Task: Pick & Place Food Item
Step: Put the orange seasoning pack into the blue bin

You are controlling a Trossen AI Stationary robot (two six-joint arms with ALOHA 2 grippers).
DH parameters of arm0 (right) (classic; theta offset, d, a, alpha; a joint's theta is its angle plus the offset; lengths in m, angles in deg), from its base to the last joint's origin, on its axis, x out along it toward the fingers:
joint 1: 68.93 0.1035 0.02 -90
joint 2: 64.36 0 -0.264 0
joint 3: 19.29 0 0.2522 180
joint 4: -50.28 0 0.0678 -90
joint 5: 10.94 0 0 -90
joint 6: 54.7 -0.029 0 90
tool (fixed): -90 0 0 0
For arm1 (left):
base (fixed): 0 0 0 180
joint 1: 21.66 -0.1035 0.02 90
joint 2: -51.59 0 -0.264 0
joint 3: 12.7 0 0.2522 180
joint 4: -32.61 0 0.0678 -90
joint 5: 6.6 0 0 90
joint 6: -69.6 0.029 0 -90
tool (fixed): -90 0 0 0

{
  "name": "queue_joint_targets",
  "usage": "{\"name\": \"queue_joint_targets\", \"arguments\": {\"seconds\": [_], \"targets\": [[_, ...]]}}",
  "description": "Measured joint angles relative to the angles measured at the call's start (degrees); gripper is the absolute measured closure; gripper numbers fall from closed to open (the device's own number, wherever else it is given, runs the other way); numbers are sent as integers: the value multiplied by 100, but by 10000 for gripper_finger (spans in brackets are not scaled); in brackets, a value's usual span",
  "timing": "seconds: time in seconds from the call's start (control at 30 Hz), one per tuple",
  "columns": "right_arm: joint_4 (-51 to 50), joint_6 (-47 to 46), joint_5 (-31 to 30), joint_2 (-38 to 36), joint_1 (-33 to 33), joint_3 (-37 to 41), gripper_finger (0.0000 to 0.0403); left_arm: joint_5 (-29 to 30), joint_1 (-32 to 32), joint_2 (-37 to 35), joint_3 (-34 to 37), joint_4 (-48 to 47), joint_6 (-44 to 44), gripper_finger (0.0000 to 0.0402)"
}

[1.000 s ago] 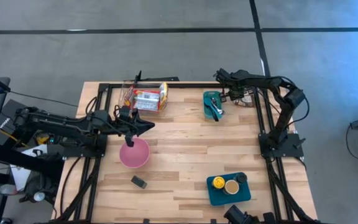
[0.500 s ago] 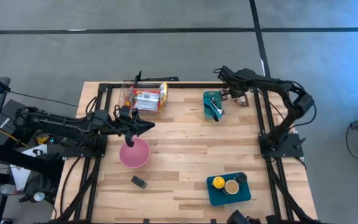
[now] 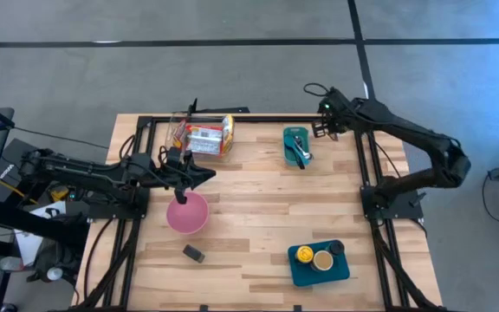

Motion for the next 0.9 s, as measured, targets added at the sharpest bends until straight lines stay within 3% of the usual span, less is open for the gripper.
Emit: {"name": "queue_joint_targets", "arguments": {"seconds": [0.47, 0.9], "targets": [[493, -151, 657, -1420, 1020, 0, 403, 552, 0, 7, 0, 140, 0, 398], [1971, 171, 890, -1582, 2029, 0, 403, 574, -22, 110, 0, 236, -155, 398]]}}
